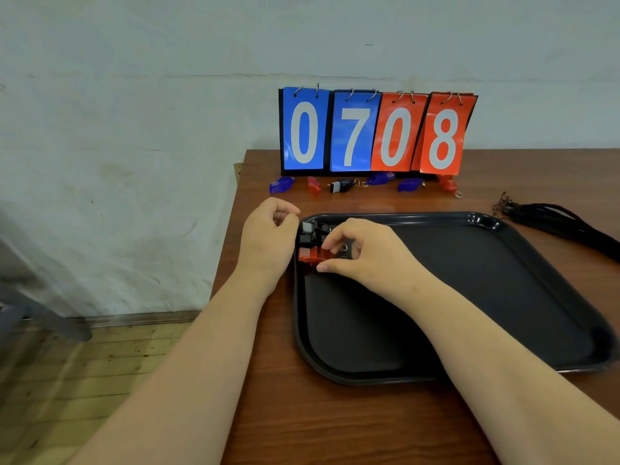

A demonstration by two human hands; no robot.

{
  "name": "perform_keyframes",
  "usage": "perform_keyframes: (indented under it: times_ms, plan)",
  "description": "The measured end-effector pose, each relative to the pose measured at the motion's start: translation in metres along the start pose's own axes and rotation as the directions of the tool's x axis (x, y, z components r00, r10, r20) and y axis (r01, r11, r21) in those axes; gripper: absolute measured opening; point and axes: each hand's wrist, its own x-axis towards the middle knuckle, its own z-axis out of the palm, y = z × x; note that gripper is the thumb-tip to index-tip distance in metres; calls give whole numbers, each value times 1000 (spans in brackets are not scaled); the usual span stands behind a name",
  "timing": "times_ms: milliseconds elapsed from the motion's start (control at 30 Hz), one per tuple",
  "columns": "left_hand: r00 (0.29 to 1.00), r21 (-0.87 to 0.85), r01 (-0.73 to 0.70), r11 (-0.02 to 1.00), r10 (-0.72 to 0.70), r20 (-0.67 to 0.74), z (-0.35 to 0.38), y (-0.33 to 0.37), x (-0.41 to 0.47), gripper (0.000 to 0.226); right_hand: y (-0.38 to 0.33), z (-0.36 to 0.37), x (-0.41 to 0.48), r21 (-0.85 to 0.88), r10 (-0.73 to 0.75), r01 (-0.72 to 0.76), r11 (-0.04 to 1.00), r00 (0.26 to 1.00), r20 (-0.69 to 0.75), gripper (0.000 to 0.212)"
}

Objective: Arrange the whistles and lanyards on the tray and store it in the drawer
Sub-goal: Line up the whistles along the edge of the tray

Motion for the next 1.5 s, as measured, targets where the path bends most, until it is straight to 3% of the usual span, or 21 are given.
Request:
perform_keyframes:
  times_ms: [1000,1167,1333,1500]
  plan:
    - [1000,-2,16,1000,-16,-4,1,0,1,14,-1,5,5,-37,72,-75,996,995,-71,31]
    - [1000,-6,11,1000,-11,0,1,0,0,14,-2,5,1,48,58,-50,998,981,-187,26]
    - [999,-41,30,999,-29,17,-1,1,0,15,-4,-6,9,195,193,-127,972,911,-365,11]
    - [999,-40,32,999,-31,26,-1,-1,2,16,7,-23,55,82,203,-186,979,900,-385,13]
